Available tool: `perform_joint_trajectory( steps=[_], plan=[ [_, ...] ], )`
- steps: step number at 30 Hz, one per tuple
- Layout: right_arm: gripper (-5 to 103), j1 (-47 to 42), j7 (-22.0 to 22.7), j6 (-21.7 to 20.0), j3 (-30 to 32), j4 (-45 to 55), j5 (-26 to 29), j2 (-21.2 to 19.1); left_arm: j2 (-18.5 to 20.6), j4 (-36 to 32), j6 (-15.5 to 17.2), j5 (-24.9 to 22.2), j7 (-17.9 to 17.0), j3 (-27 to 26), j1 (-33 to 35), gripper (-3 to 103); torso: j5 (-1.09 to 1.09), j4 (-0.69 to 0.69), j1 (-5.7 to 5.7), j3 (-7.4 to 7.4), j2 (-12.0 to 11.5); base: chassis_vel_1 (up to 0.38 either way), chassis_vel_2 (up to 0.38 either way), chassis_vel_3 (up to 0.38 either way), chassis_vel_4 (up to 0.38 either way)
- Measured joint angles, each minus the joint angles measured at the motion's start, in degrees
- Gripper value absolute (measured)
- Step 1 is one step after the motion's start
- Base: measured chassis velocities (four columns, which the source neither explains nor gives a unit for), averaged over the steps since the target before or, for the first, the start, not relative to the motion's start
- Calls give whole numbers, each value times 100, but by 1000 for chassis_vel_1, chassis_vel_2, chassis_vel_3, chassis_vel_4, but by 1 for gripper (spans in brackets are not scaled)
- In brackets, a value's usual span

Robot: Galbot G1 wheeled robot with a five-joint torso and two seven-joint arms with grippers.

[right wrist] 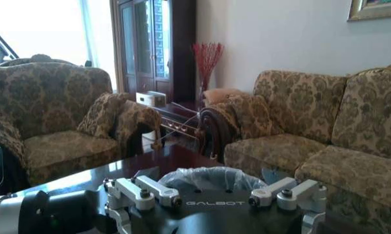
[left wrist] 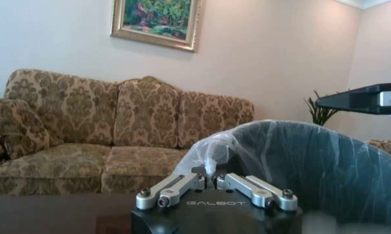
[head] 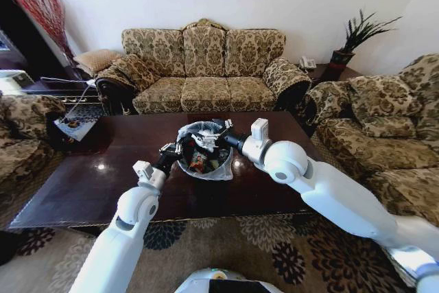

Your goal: Move to the front of the table and place the trash on the table into the trash bin.

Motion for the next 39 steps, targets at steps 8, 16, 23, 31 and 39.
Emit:
perform_joint_trajectory(
  steps=[8, 16, 23, 31, 39],
  plan=[
    [100, 42, -6, 69, -39, -59, -98, 68, 25, -46, 2, -19, 4, -19, 4, 3, 0, 1, 0, 0, 0, 0, 0, 0, 0],
    [100, -412, 124, 263, 641, -37, -369, -60, 17, -63, 2, -30, 1, -102, 32, 3, 0, 2, 0, 0, 0, 0, 0, 0, 0],
    [100, -1191, 204, 378, 1291, 180, -1017, -458, 21, -41, -24, -30, -6, -181, 66, 3, 2, -4, 0, 0, 0, 0, 0, 0, 0],
    [100, -1900, 89, 347, 1624, 787, -1851, -708, -34, -218, -20, -27, -54, -311, 215, 3, 0, 1, -1, -1, 0, 0, 0, 0, 0],
    [100, -2136, 110, 253, 1589, 1133, -1920, -731, -94, -218, -20, -17, -58, -312, 243, 3, 3, -1, 1, 0, 0, 73, 22, -85, -34]
  ],
)
